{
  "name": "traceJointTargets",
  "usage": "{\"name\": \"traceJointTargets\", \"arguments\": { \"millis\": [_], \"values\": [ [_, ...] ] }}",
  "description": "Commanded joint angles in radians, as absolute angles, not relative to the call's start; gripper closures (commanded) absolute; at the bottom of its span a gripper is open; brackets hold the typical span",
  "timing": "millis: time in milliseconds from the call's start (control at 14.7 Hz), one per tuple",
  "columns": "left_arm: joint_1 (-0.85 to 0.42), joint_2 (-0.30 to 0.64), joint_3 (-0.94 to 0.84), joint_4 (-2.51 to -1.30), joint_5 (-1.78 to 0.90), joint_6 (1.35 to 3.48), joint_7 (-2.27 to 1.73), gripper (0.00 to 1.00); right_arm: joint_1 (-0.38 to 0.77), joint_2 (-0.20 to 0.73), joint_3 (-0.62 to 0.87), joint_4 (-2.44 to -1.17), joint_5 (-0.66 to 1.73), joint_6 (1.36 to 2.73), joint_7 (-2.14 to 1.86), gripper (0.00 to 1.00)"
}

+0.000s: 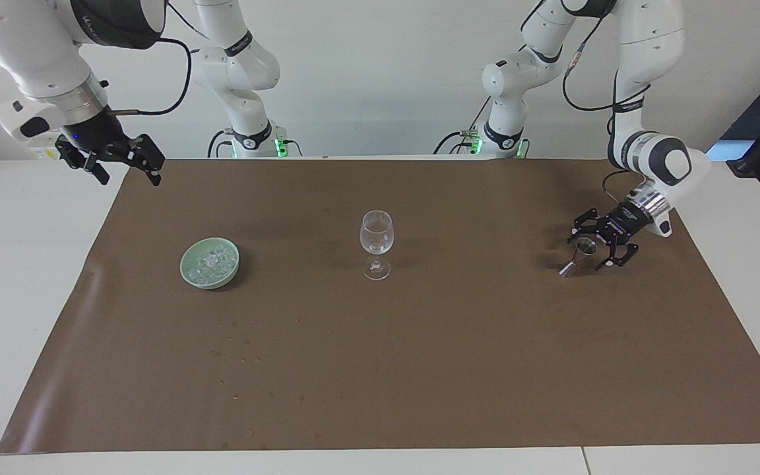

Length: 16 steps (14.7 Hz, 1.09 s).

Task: Pour wine and add ice with both arms
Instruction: 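Reach the left gripper to the small metal jigger and grasp it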

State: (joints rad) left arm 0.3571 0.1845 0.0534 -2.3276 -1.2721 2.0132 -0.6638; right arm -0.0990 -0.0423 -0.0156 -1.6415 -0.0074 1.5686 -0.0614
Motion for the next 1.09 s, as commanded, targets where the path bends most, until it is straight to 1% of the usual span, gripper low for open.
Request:
{"name": "traceJointTargets", "arguments": {
  "millis": [0, 272, 950, 1018],
  "values": [
    [0.334, 0.14, 0.049, -2.387, -1.324, 2.057, -0.637, 0.0, -0.11, -0.064, -0.009, -1.666, 0.002, 1.574, -0.084, 0.0],
    [0.278, 0.143, 0.049, -2.387, -1.402, 2.097, -0.63, 0.0, -0.11, -0.064, -0.009, -1.666, 0.002, 1.574, -0.084, 0.0],
    [0.293, 0.141, 0.052, -2.387, -1.404, 2.097, -0.626, 0.0, -0.11, -0.064, -0.011, -1.666, 0.002, 1.574, -0.084, 0.0],
    [0.293, 0.141, 0.052, -2.385, -1.402, 2.097, -0.626, 0.12, -0.11, -0.064, -0.009, -1.666, 0.002, 1.574, -0.084, 0.0]
  ]
}}
